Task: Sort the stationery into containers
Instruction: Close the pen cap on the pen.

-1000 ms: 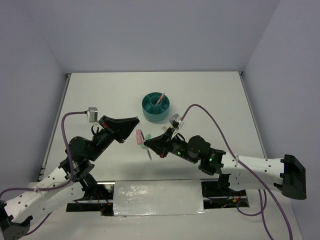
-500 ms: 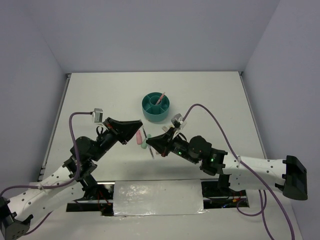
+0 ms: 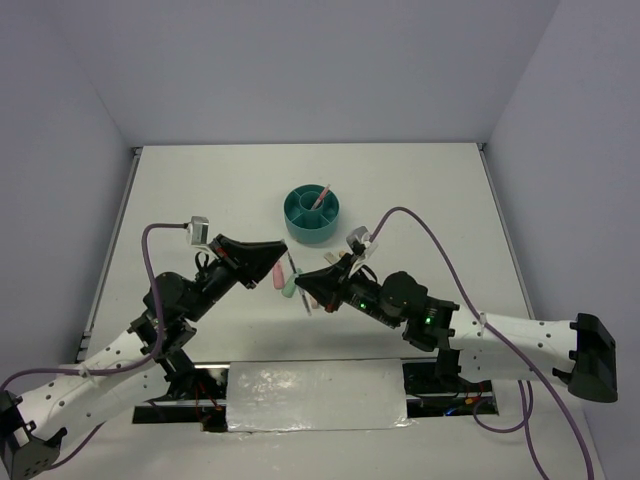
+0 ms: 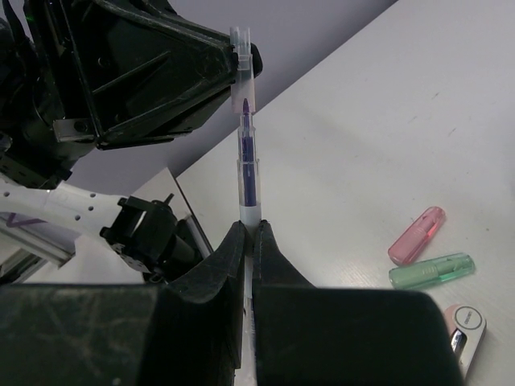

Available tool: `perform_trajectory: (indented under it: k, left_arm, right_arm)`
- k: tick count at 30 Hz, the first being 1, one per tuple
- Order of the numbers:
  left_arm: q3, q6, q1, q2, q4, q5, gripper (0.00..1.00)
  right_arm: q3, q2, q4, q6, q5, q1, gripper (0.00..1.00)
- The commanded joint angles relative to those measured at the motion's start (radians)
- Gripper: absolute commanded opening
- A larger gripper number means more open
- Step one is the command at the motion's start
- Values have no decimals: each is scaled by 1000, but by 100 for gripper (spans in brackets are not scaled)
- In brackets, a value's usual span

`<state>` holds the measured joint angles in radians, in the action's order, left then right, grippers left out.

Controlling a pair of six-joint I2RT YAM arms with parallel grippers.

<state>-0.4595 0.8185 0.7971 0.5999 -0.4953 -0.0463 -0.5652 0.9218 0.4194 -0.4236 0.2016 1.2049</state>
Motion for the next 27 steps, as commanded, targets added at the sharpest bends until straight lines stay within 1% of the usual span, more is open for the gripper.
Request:
perform_trajectory:
  k: [1, 9, 19, 23, 26, 27]
  left_arm:
    - [5, 5, -1, -2, -71, 22, 0]
    - [19, 22, -1, 9, -94, 39, 0]
    - [28, 1, -1, 17, -95, 88, 0]
    - [45, -4, -1, 29, -106, 117, 0]
    - [59, -4, -1, 37, -108, 132, 0]
    - [62, -1, -1, 43, -109, 135, 0]
  right_arm:
    - [-50, -26, -8, 23, 32, 7, 0]
    - [-79, 5, -19, 36, 38, 7, 0]
    - [-116, -1, -11, 86, 73, -5, 0]
    - [-111, -11, 47, 135, 56, -19, 0]
    - [-93, -31, 120, 134, 19, -53, 0]
    - [-85, -35, 140, 129, -8, -88, 0]
